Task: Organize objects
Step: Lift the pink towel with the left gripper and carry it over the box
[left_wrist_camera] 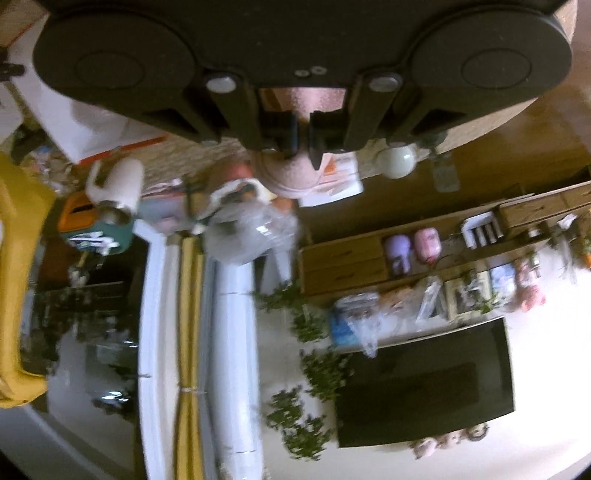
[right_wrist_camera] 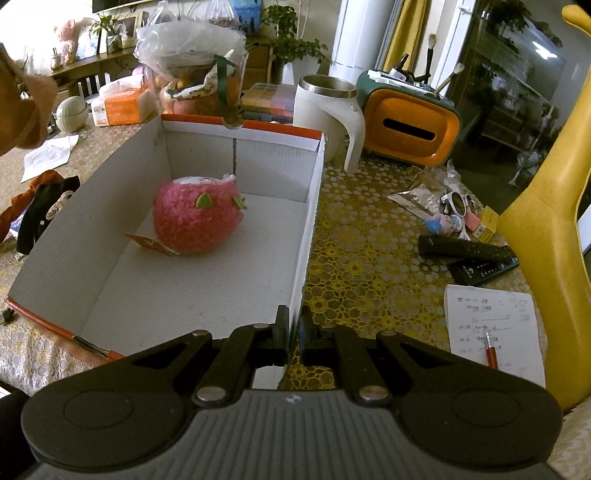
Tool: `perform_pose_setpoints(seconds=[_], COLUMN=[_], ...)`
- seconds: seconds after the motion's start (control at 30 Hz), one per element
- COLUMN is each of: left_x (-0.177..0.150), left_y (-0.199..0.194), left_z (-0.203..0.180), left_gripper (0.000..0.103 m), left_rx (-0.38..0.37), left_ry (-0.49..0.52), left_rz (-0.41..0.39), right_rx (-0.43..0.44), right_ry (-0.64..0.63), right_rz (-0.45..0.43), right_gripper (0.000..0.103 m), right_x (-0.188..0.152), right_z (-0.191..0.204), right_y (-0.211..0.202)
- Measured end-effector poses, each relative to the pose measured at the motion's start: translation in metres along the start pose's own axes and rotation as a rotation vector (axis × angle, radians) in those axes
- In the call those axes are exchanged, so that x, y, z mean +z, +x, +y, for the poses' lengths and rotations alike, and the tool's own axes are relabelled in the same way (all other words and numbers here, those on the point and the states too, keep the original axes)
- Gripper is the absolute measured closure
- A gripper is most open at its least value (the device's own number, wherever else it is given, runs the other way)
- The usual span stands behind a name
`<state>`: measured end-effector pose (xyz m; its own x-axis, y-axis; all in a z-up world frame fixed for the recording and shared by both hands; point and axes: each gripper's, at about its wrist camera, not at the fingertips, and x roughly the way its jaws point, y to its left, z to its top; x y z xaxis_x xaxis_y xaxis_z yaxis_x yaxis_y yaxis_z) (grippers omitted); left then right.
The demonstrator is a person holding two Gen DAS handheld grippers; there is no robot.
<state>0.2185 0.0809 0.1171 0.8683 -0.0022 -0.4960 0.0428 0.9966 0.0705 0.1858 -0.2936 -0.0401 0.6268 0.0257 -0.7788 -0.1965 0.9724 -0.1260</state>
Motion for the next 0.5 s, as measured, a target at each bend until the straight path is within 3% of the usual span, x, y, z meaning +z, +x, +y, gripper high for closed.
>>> perform_pose_setpoints(seconds=[0.5], left_x=[0.014], left_y=[-0.016], left_z=[-0.114], left_gripper=[0.100], left_rx=[-0.303], left_ry=[0.092], left_rz=[-0.037], right_rx=[-0.001], right_ry=[0.002], right_rz=[-0.001], right_gripper=[0.098], right_x=[0.001], right_z=[0.000], right_y=[0.000])
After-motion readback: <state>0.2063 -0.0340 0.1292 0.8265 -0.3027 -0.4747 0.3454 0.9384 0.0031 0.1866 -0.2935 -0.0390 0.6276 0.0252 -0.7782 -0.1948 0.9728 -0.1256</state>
